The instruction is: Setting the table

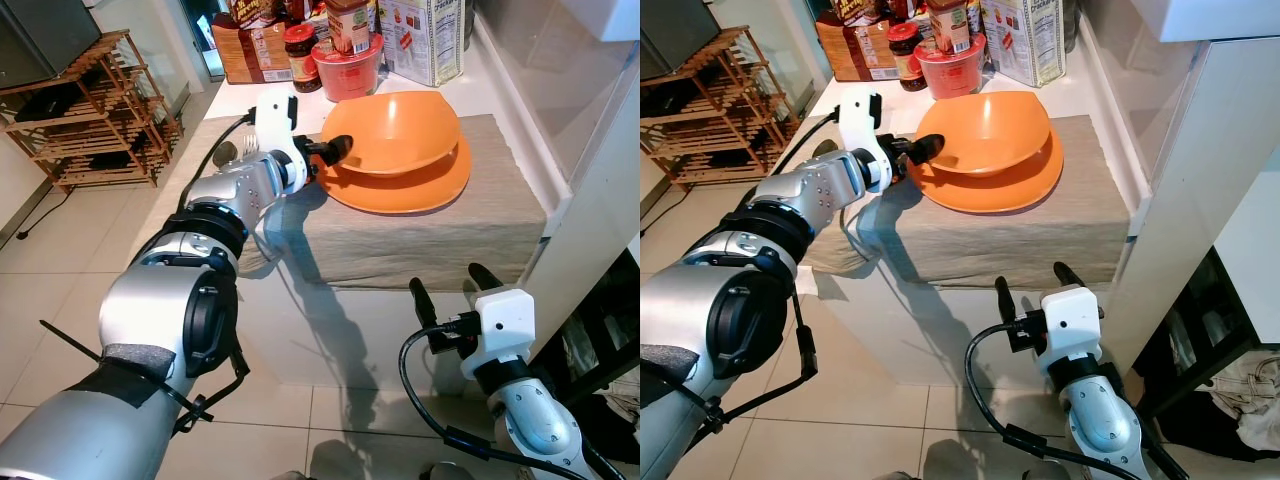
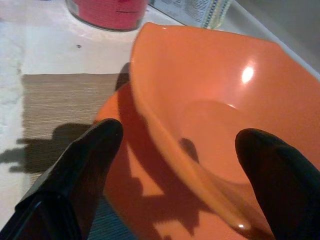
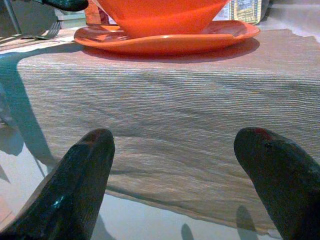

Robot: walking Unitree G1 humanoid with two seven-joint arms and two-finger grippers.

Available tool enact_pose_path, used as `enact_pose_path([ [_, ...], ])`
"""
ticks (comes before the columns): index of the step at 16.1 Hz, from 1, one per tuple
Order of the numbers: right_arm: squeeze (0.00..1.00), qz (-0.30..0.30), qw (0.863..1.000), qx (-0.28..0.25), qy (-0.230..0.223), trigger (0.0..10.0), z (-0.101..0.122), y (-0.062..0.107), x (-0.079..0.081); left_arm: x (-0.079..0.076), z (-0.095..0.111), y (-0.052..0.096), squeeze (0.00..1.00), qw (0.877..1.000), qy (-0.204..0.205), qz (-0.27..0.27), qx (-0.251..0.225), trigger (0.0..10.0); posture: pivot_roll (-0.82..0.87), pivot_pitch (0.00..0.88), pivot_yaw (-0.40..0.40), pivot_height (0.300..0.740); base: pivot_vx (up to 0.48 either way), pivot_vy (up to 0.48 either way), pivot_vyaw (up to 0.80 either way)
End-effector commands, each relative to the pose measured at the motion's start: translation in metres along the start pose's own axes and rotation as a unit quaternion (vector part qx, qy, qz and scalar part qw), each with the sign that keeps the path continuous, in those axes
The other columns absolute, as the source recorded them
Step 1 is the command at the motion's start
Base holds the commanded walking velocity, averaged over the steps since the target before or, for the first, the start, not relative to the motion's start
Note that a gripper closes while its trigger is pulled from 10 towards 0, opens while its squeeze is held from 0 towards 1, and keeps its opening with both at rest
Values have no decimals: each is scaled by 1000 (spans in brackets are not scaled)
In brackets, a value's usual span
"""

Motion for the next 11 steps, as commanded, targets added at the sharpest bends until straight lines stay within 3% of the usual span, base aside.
enact_pose_path([
  [1, 0, 7, 1000, 2, -5, 10000, 0, 1, 5, 1, 7, 1, 0, 1000, -1, 0, -2, 10000, -213, 69, 204, 740, 0, 0, 0],
  [2, 0, 7, 1000, 3, -5, 10000, 0, 0, 5, 1, 8, 1, 0, 1000, -2, -1, -3, 8627, -213, 69, 204, 740, 0, 0, 0],
  [3, 0, 7, 1000, 3, -5, 10000, 0, 0, 5, 1, 8, 1, 0, 1000, -2, 0, -2, 5765, -213, 69, 204, 740, 0, 0, 0],
  [4, 0, 7, 1000, 3, -5, 10000, 0, 0, 5, 1, 8, 1, 0, 1000, -2, -1, -3, 3647, -212, 70, 205, 740, 0, 0, 0],
  [5, 0, 7, 1000, 3, -5, 10000, 0, 0, 5, 1, 8, 1, 0, 1000, -2, 0, -3, 0, -211, 69, 205, 740, 0, 0, 0],
  [11, 0, 8, 1000, 5, -6, 10000, -1, 0, 6, 0, 4, 0, 0, 1000, -4, 0, 9, 0, -209, 72, 205, 740, 0, 0, 0],
])
Point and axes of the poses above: a point about 5 cm out from each wrist's last joint towards the gripper, its own y axis pointing back from the gripper into the wrist, its own z axis along the axis of the wrist's last joint, x = y × z, the point moved 2 cm from there along -y, pointing out of the wrist towards the gripper, and after that the axes turned 7 degrees about -y, right-handed, at the moved point
